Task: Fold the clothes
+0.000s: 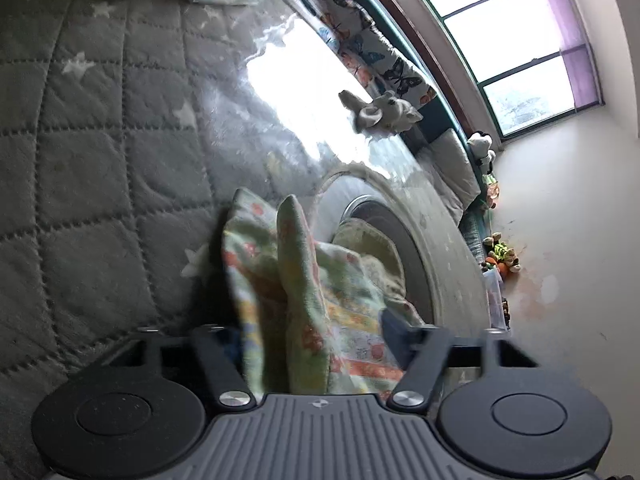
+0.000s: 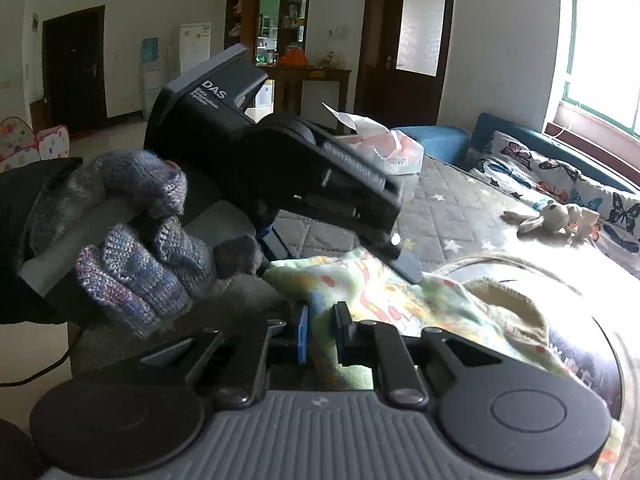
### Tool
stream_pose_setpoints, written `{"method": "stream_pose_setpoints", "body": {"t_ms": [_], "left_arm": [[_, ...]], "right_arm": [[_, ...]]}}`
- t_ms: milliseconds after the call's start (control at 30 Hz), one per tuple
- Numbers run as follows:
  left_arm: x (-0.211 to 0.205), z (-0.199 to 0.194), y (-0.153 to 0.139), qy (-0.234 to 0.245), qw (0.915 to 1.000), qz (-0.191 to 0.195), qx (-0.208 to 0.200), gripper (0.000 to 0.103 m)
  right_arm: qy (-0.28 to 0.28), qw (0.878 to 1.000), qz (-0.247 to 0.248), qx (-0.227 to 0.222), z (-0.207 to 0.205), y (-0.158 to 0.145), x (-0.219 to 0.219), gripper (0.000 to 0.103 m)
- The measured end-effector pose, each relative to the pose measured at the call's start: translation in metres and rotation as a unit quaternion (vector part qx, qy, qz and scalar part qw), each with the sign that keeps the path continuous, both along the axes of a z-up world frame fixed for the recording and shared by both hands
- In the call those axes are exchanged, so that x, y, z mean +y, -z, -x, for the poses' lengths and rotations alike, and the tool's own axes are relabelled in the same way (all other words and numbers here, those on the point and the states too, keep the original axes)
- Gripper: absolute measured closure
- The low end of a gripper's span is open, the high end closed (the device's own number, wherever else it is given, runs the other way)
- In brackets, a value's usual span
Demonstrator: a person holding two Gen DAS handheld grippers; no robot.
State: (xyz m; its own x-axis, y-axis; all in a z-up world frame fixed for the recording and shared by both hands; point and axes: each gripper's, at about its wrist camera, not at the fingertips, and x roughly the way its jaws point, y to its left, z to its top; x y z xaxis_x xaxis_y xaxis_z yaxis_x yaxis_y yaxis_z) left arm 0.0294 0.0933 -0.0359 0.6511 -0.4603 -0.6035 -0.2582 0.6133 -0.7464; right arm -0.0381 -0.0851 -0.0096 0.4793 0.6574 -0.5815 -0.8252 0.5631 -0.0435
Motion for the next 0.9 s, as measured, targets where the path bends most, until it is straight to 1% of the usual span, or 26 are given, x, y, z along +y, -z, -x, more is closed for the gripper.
{"method": "stream_pose_setpoints", "body": {"t_ms": [33, 100, 133, 200, 233, 300, 333, 400, 500, 600, 667, 767, 833, 900], "left_arm": [[0.000, 0.000, 0.002, 0.000, 1.0000, 0.003, 0.002, 0.067], [0.001, -0.001, 0.005, -0.001, 0.9999, 0.009, 0.006, 0.077], [0.002, 0.000, 0.007, -0.002, 0.9999, 0.012, 0.006, 0.080], [0.005, 0.001, 0.010, -0.001, 0.9999, 0.013, 0.003, 0.084], [0.005, 0.001, 0.010, 0.000, 0.9999, 0.011, 0.002, 0.084], [0.004, 0.002, 0.009, 0.003, 1.0000, 0.004, -0.002, 0.084], [0.004, 0.002, 0.009, 0.004, 1.0000, -0.001, -0.004, 0.084], [0.001, 0.003, 0.008, 0.007, 0.9999, -0.010, -0.007, 0.084], [-0.002, 0.003, 0.006, 0.008, 0.9997, -0.021, -0.008, 0.083], [-0.004, 0.003, 0.005, 0.013, 0.9994, -0.032, -0.011, 0.082], [-0.006, 0.004, 0.003, 0.015, 0.9991, -0.038, -0.012, 0.082], [-0.008, 0.003, 0.003, 0.016, 0.9989, -0.043, -0.013, 0.082], [-0.008, 0.003, 0.002, 0.017, 0.9987, -0.046, -0.013, 0.081], [-0.009, 0.003, 0.002, 0.019, 0.9985, -0.049, -0.013, 0.081]], "right_arm": [[0.003, 1.000, -0.003, 0.004, -0.001, 0.000, -0.002, 0.088], [0.009, 1.000, -0.008, 0.012, -0.002, 0.000, -0.007, 0.082], [0.011, 1.000, -0.010, 0.016, -0.002, 0.000, -0.009, 0.081], [0.023, 0.999, -0.014, 0.023, -0.004, 0.000, -0.016, 0.080], [0.038, 0.999, -0.014, 0.025, -0.005, 0.000, -0.023, 0.079], [0.072, 0.997, -0.013, 0.026, -0.010, -0.001, -0.040, 0.072], [0.091, 0.995, -0.012, 0.025, -0.014, 0.000, -0.048, 0.067], [0.134, 0.991, -0.007, 0.026, -0.023, 0.004, -0.068, 0.064], [0.205, 0.978, 0.001, 0.038, -0.046, 0.014, -0.096, 0.056], [0.261, 0.964, 0.006, 0.044, -0.061, 0.023, -0.118, 0.054], [0.295, 0.954, 0.003, 0.051, -0.069, 0.027, -0.134, 0.049], [0.328, 0.943, -0.007, 0.055, -0.076, 0.030, -0.152, 0.046], [0.338, 0.939, -0.009, 0.058, -0.080, 0.033, -0.157, 0.043], [0.346, 0.936, -0.011, 0.065, -0.084, 0.037, -0.160, 0.043]]}}
